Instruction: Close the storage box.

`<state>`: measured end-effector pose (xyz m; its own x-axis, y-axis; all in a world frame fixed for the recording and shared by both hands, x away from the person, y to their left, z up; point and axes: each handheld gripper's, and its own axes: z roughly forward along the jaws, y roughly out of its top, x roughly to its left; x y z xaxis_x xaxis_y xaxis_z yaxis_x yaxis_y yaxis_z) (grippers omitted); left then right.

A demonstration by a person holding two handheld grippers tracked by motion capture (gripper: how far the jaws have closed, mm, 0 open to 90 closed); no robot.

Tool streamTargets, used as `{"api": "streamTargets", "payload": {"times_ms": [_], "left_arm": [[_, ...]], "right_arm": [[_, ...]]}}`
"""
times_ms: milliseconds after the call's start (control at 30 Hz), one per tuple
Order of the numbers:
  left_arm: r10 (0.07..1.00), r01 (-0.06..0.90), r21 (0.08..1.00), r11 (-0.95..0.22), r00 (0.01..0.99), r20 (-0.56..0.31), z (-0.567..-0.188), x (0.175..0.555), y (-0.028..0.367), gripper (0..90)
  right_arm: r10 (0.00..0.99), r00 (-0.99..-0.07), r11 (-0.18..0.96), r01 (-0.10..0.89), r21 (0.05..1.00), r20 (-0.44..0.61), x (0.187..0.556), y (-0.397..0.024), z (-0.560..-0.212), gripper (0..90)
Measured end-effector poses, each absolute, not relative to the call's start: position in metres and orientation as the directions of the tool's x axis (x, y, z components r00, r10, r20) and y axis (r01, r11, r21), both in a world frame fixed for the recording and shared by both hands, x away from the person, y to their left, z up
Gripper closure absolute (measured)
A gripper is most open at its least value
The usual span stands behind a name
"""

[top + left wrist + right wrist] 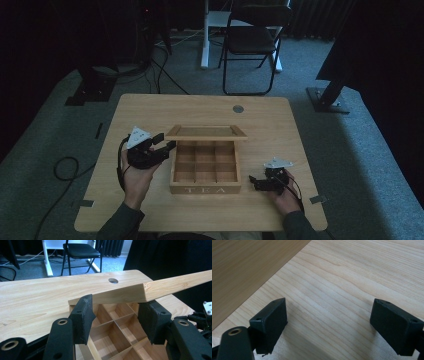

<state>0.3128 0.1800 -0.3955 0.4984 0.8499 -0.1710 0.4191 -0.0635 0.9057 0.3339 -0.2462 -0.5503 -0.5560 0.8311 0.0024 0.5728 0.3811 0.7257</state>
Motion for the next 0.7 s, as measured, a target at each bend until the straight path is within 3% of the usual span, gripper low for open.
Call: {"api": "streamTargets", "payload": {"times_ms": [700], "left_arm": [[0.850,0.436,0.898,-0.053,0.491,-0.188,-0.4025,0.3030,0.1791,46.5]], "right_arm": [[0.832,-0.555,0.380,0.574,0.726,0.004,0.3339,-0.2461,-0.5503,13.7]]}}
